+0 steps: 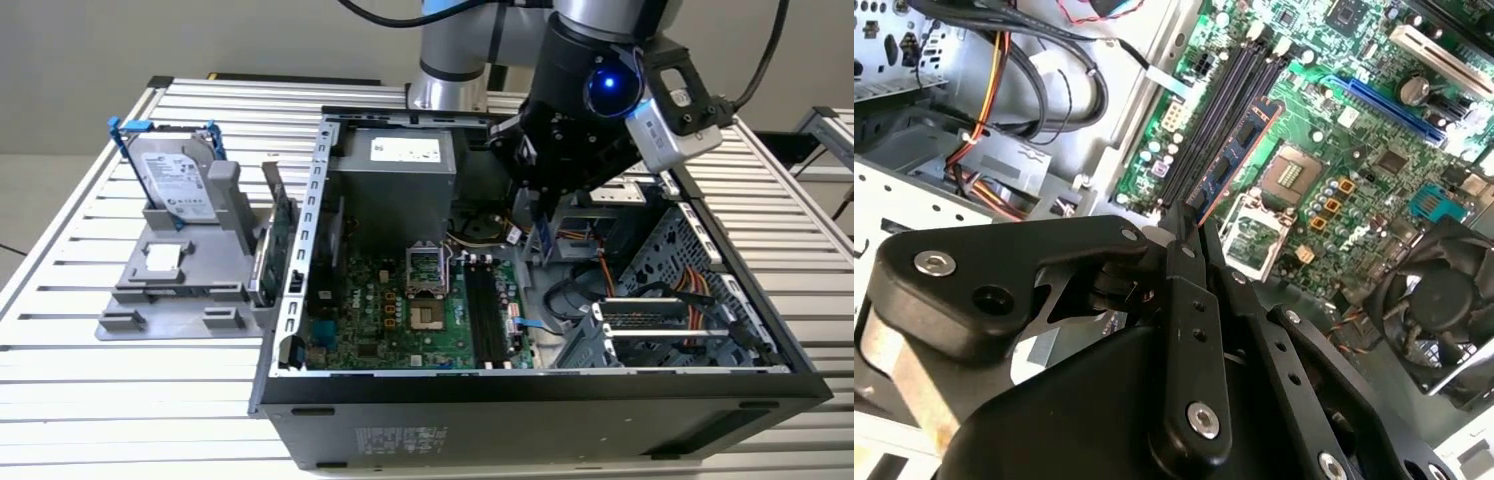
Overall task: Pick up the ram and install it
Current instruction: 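Insert the ram into the slot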
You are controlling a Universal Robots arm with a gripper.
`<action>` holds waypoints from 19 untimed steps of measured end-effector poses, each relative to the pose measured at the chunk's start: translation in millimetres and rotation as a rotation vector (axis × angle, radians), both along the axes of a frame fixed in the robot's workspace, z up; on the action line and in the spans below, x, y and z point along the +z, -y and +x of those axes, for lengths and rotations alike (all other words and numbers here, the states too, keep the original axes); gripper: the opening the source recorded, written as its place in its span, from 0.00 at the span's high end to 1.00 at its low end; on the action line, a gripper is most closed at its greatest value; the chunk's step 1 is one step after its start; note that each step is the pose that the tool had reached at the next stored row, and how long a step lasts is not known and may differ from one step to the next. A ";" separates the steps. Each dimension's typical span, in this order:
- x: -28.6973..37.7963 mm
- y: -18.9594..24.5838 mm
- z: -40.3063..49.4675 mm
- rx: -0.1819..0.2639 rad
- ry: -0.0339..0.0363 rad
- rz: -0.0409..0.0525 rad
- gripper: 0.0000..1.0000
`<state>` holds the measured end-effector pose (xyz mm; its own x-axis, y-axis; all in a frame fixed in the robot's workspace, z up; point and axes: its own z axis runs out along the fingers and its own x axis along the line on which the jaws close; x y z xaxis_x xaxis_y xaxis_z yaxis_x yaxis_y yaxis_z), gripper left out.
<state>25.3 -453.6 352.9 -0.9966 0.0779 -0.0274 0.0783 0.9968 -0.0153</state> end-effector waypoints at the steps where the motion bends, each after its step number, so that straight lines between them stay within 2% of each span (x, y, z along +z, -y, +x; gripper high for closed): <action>1: 0.0 0.4 -0.2 0.000 0.0000 -0.0002 1.00; 7: -0.7 0.5 -0.4 0.000 0.0005 -0.0005 1.00; 14: -10.3 0.5 -0.6 0.005 0.0006 -0.0013 1.00; 19: -14.6 0.5 -0.7 0.006 -0.0004 -0.0016 1.00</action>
